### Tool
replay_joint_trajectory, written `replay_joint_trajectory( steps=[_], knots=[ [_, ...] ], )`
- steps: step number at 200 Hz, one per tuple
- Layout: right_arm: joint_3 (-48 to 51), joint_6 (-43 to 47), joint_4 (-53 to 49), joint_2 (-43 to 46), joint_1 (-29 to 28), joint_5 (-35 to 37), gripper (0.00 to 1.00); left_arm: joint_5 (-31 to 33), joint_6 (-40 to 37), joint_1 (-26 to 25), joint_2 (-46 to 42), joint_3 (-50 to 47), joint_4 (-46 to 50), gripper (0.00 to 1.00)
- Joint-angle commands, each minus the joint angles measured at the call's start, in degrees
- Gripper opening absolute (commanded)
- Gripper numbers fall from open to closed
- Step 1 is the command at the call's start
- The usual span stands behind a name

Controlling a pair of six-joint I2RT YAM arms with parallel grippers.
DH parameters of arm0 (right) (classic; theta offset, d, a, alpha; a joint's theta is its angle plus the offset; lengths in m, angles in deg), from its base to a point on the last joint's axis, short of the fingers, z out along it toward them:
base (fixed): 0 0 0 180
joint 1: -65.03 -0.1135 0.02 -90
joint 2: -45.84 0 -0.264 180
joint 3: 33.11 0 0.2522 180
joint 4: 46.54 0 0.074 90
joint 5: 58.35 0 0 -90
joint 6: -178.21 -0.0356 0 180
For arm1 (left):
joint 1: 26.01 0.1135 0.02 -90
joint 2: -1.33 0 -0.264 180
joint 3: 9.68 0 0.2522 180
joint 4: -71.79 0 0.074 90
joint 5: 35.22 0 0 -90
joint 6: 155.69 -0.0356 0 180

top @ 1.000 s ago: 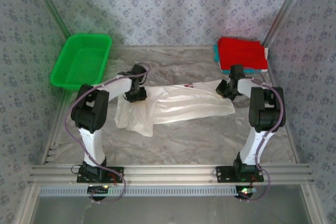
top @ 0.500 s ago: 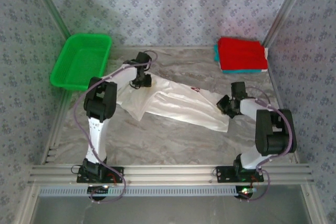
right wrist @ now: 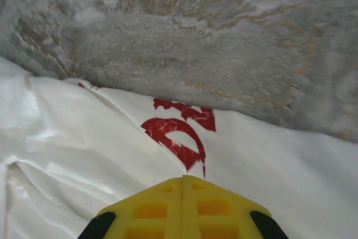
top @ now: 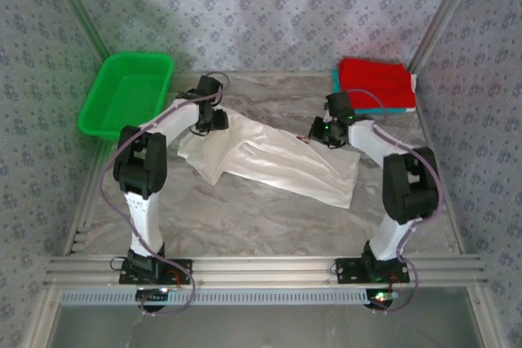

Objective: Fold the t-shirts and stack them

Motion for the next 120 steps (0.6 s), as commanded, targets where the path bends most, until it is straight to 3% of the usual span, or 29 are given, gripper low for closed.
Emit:
replay_joint_trajectory(
  steps=[1, 38, 70, 90, 120],
  knots=[
    [-2.17, 3.80, -7.26, -5.33, 0.73, -1.87, 0.00, -1.97, 7.12, -0.51, 0.78, -3.03, -3.09, 0.46],
    [4.06, 1.24, -4.09, -3.85, 2.42, -2.86, 0.00, -2.60, 9.33, -0.17, 5.64, -0.73, -3.79, 0.45],
    [16.46, -4.08, -0.06, 1.76, 1.03, -2.76, 0.00, -4.06, 8.01, 1.03, 14.50, 9.75, -2.66, 0.44],
    [25.33, -10.32, 2.02, 6.82, -2.58, -2.05, 0.00, -7.19, 5.00, 0.98, 21.60, 20.64, -1.13, 0.44],
    [33.61, -19.17, 4.60, 14.91, -12.23, -3.38, 0.00, -13.90, -1.86, 0.22, 36.06, 49.79, 7.68, 0.45]
  ],
)
